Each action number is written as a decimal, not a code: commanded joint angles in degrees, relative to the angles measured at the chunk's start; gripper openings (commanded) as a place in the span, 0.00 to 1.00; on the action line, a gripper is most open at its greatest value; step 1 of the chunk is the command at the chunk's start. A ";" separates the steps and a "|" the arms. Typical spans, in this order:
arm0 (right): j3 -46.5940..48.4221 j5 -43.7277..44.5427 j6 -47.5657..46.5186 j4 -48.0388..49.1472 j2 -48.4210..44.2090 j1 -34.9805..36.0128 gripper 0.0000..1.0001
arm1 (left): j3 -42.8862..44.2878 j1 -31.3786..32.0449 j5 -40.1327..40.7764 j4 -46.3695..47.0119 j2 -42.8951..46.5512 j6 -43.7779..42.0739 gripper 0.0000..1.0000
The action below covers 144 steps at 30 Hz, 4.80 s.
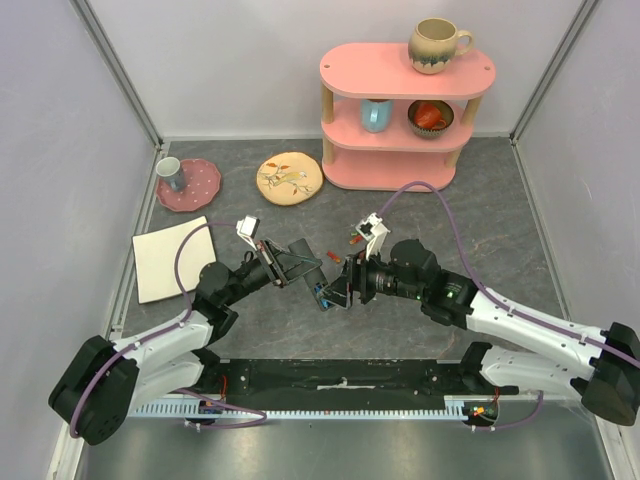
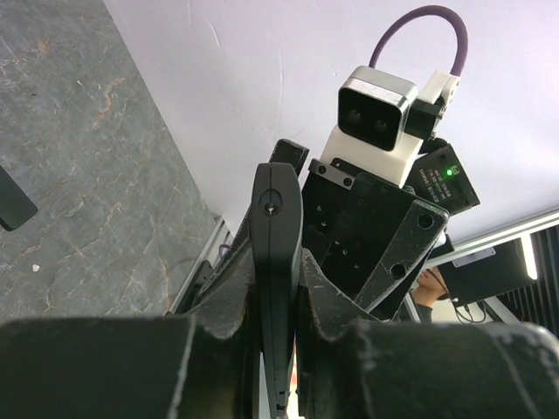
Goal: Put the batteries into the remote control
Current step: Load the battery into the remote control, then pick up the battery from the center of the board.
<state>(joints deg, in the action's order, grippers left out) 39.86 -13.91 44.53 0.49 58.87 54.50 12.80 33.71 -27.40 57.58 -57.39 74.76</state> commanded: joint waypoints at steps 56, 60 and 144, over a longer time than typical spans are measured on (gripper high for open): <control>27.03 37.82 -22.47 -8.14 51.52 -24.44 0.47 | -10.95 -0.93 1.82 -29.72 32.52 -5.77 0.02; 26.77 36.94 -23.87 -8.14 52.40 -24.62 0.43 | -11.22 -0.93 1.91 -28.93 32.42 -5.50 0.02; 13.23 33.78 -30.82 -11.83 41.32 -7.83 0.35 | -11.48 -0.93 1.56 -31.74 35.15 -5.24 0.02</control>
<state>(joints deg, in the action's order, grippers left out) 54.24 20.21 12.64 -8.27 100.14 46.65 2.59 33.10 -25.82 23.92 -22.24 70.98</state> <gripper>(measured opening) 0.369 0.195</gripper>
